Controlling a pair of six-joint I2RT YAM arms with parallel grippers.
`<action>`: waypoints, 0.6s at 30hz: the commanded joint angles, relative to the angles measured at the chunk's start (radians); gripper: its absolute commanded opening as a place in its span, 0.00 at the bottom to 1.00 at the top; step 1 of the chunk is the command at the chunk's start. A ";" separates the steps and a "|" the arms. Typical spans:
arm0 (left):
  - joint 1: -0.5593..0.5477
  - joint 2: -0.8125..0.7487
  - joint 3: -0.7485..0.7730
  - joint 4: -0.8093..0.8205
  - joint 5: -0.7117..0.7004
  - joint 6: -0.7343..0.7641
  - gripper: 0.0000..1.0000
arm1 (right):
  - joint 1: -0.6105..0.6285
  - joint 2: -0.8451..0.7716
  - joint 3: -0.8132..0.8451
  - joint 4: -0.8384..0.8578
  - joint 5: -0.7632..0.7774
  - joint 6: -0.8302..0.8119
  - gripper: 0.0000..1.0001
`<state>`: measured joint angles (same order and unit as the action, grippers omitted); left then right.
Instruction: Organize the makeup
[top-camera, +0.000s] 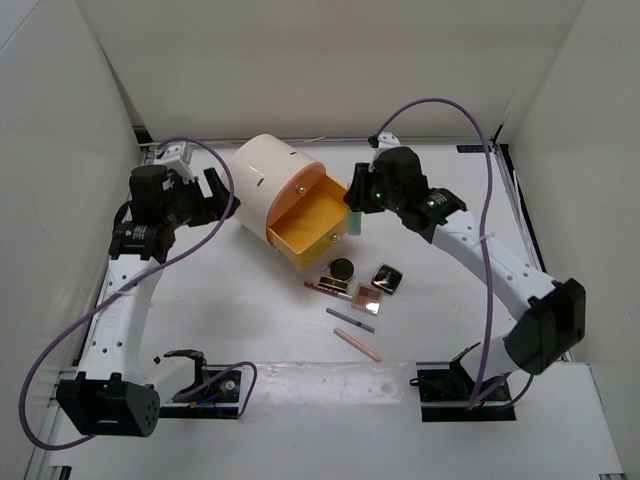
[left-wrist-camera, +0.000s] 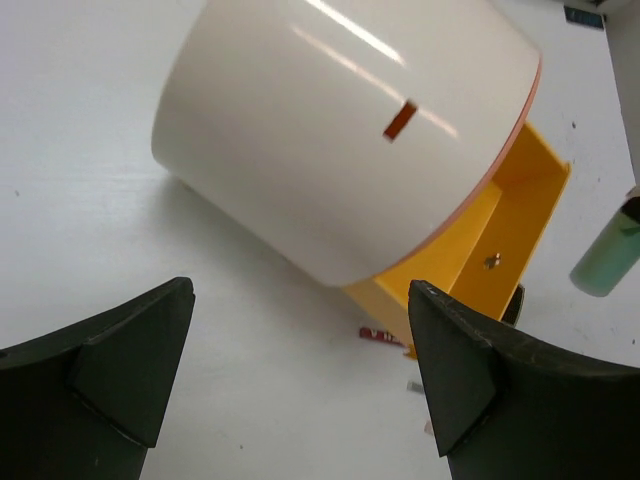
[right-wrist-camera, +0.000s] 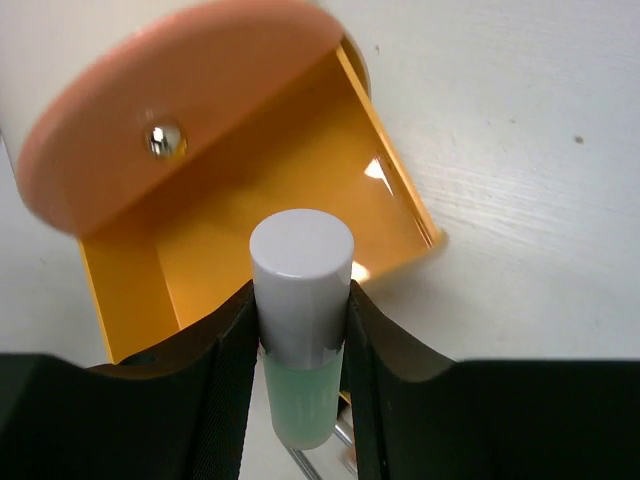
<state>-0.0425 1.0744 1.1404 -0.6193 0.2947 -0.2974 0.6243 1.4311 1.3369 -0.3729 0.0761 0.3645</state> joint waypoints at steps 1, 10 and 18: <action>0.001 0.054 0.091 0.006 -0.049 0.023 0.98 | 0.011 0.072 0.064 0.207 0.037 0.123 0.13; 0.000 0.088 0.122 0.024 -0.068 0.055 0.98 | 0.057 0.146 0.004 0.459 0.185 0.381 0.14; 0.001 0.049 0.101 0.006 -0.077 0.069 0.98 | 0.094 0.176 -0.085 0.520 0.182 0.479 0.20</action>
<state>-0.0425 1.1732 1.2320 -0.6025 0.2279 -0.2466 0.6998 1.5986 1.2510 0.0566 0.2199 0.7795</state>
